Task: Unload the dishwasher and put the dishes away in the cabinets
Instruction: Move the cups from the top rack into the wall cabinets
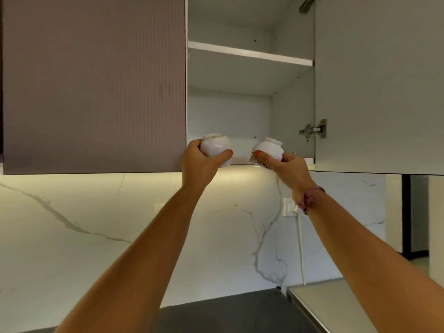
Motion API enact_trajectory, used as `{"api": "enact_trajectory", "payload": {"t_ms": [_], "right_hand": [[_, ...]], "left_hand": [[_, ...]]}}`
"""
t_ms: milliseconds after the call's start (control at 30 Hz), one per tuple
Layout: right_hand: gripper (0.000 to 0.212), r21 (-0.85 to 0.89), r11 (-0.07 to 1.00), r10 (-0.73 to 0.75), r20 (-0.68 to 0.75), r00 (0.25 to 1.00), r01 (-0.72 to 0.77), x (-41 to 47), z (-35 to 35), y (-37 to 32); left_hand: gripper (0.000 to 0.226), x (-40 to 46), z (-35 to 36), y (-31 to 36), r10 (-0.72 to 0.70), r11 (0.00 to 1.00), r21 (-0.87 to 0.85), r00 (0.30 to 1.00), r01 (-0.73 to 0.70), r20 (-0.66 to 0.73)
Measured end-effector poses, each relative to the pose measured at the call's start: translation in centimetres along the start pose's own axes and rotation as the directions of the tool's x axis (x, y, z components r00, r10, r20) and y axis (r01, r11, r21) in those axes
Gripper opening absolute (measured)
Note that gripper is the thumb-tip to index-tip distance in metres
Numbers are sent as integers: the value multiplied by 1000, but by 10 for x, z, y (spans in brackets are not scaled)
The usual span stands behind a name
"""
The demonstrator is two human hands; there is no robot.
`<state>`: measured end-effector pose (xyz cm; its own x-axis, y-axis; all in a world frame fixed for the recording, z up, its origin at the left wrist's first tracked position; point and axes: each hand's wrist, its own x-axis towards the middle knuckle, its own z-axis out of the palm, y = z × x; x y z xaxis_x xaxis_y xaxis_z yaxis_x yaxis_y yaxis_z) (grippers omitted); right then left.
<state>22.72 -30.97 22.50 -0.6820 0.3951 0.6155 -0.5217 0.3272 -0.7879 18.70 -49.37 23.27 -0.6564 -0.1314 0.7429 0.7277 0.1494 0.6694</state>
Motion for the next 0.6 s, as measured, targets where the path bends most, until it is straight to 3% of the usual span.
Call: {"api": "enact_trajectory", "payload": {"t_ms": [167,300,500,600], "right_hand": [[45,-7,997,-78,-2,997,78,50,29,16],[66,-19,990,-137,-13,990,137,91,44,26],[56,-279,932,-194,157,968,232,151,63,47],[53,-404,874,-180,245,953,269,174,69,52]], "left_hand": [[65,48,16,-27,85,985,151,996,-85,2],[68,83,36,-42,81,959,271,996,-87,30],[73,123,62,-66,10,907,420,999,-31,52],[75,137,69,-68,-71,825,564,995,15,76]]}}
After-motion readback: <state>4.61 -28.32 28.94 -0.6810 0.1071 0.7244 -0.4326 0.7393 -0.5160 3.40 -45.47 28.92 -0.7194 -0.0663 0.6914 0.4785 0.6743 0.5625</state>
